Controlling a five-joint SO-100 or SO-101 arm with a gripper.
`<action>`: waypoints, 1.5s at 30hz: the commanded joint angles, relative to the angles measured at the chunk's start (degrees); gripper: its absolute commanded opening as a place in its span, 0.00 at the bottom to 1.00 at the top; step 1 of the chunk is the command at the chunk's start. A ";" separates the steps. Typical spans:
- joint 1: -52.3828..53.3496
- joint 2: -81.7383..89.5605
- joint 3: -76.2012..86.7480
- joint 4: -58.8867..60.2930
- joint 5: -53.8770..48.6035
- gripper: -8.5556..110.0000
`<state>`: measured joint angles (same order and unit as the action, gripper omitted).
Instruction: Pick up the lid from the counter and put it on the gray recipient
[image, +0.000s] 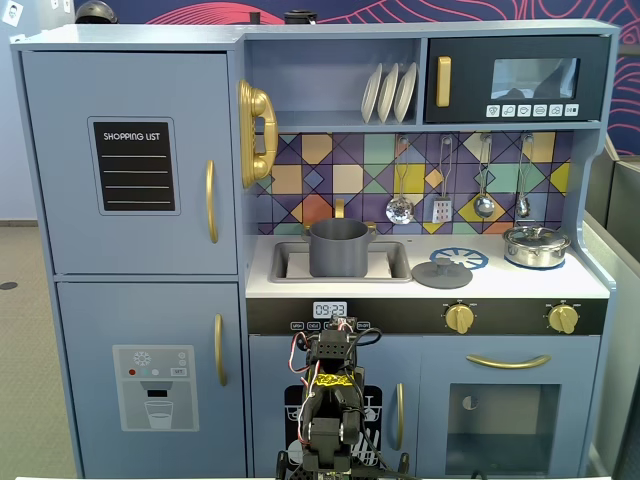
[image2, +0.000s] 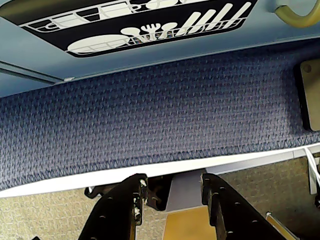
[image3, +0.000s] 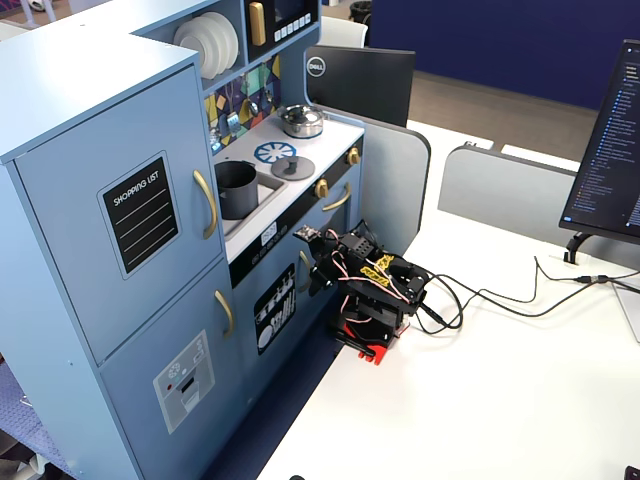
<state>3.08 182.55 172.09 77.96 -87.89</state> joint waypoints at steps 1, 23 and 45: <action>5.36 -0.35 -0.09 9.67 -0.44 0.07; 6.94 -5.63 -18.72 3.34 -2.81 0.07; 25.75 -22.24 -34.37 -60.03 -2.11 0.07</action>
<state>25.40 164.36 139.13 36.65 -92.29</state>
